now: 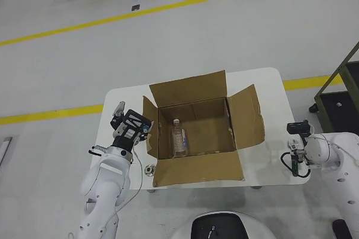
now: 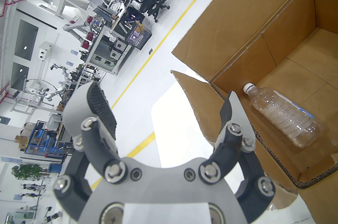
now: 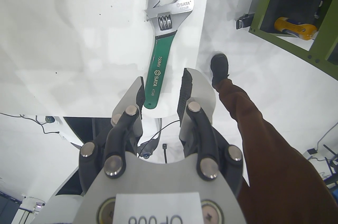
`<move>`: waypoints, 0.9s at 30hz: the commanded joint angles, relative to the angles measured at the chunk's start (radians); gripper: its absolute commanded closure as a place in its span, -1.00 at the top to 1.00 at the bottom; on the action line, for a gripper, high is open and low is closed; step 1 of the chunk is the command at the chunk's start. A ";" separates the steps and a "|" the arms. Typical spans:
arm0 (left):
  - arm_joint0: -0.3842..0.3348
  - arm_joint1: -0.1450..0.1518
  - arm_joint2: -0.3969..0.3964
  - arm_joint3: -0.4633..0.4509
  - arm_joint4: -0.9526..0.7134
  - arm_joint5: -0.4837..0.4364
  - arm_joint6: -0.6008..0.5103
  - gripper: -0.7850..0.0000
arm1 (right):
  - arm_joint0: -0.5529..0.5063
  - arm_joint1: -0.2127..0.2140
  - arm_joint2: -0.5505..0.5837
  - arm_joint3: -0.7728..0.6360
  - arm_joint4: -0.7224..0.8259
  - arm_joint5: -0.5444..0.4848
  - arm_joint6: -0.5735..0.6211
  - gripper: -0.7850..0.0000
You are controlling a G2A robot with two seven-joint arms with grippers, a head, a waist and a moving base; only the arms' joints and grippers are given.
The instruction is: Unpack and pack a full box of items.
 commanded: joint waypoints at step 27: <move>0.000 0.000 0.000 0.000 0.000 0.000 0.000 1.00 | 0.028 0.004 -0.044 0.090 0.013 0.006 -0.042 -0.26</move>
